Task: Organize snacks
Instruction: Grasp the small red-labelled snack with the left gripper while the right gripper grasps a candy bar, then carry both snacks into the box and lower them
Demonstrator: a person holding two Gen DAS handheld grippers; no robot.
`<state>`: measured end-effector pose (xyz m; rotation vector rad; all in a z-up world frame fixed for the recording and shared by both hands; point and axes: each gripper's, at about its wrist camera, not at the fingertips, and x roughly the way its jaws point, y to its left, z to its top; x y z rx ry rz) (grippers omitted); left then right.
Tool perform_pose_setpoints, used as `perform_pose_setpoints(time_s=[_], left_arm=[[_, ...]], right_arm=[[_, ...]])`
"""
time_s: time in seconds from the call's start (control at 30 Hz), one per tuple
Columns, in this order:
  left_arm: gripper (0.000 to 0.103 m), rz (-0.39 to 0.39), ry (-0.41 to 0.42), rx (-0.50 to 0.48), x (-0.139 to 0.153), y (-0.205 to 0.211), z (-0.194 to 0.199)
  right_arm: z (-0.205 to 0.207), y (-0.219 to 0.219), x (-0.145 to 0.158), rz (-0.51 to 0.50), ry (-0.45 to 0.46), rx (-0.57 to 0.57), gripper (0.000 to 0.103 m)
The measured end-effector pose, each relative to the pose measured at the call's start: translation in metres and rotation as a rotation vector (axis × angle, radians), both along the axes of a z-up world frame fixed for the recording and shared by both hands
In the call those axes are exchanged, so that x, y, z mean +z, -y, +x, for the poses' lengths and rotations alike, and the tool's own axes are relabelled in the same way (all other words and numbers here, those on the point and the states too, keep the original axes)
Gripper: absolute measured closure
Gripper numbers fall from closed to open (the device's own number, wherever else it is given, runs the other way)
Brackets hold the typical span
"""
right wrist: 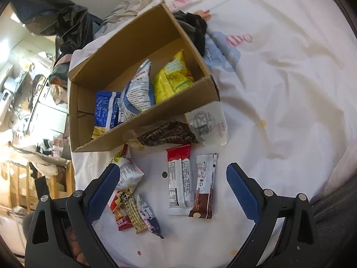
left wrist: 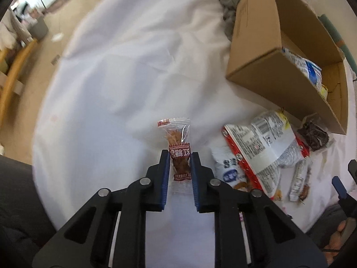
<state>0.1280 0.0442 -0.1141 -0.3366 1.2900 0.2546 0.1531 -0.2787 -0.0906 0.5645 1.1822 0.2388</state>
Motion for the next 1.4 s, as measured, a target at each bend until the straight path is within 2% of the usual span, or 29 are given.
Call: perform_pose_setpoints(time_s=[0.07, 0.13, 0.2, 0.27, 0.37, 0.43, 0.5, 0.53, 0.63, 0.7, 0.77, 0.83, 0.93, 1.17, 1.27, 1.4], left_arm=[[0.088, 0.027, 0.034, -0.004, 0.009, 0.002, -0.002], [0.088, 0.024, 0.071, -0.015, 0.018, 0.006, -0.004], [0.088, 0.024, 0.1, -0.028, 0.025, 0.007, -0.008], [0.088, 0.014, 0.111, -0.044, 0.028, 0.009, -0.008], [0.088, -0.001, 0.102, -0.057, 0.028, 0.009, -0.007], [0.088, -0.026, 0.076, -0.069, 0.018, 0.007, -0.003], [0.088, -0.037, 0.052, -0.075, 0.013, 0.009, -0.002], [0.088, -0.041, 0.046, -0.077, 0.011, 0.011, 0.0], [0.088, -0.041, 0.045, -0.076, 0.01, 0.011, -0.002], [0.088, -0.037, 0.046, -0.072, 0.01, 0.011, -0.002], [0.088, -0.036, 0.049, -0.065, 0.011, 0.01, -0.004], [0.088, -0.04, 0.048, -0.065, 0.009, 0.01, -0.004], [0.088, -0.034, 0.055, -0.068, 0.013, 0.011, -0.006], [0.088, -0.026, 0.219, -0.092, 0.07, 0.01, -0.002], [0.088, -0.05, 0.263, -0.119, 0.092, 0.011, 0.01], [0.088, -0.044, 0.301, -0.168, 0.116, 0.013, 0.03]], right_arm=[[0.003, -0.002, -0.008, -0.019, -0.04, 0.006, 0.005], [0.006, -0.008, -0.017, -0.065, -0.086, 0.025, 0.014], [0.009, -0.014, -0.027, -0.121, -0.134, 0.041, 0.041], [0.01, -0.017, -0.036, -0.173, -0.168, 0.035, 0.062], [0.012, -0.025, -0.044, -0.179, -0.188, 0.078, 0.065], [0.012, -0.033, -0.049, -0.212, -0.199, 0.11, 0.07], [0.01, -0.038, -0.049, -0.255, -0.195, 0.121, 0.084], [0.009, -0.039, -0.047, -0.267, -0.18, 0.125, 0.087], [0.003, -0.039, -0.034, -0.249, -0.12, 0.124, 0.088], [-0.002, -0.036, -0.022, -0.202, -0.066, 0.12, 0.088], [-0.009, -0.033, -0.008, -0.112, -0.001, 0.117, 0.088], [-0.018, -0.027, 0.011, 0.004, 0.104, 0.117, 0.088], [-0.025, -0.018, 0.029, 0.097, 0.198, 0.116, 0.088], [-0.016, -0.011, 0.045, 0.201, 0.245, 0.099, 0.088], [-0.004, 0.0, 0.058, 0.212, 0.268, 0.096, 0.088], [0.016, 0.009, 0.077, 0.185, 0.303, 0.085, 0.088]])
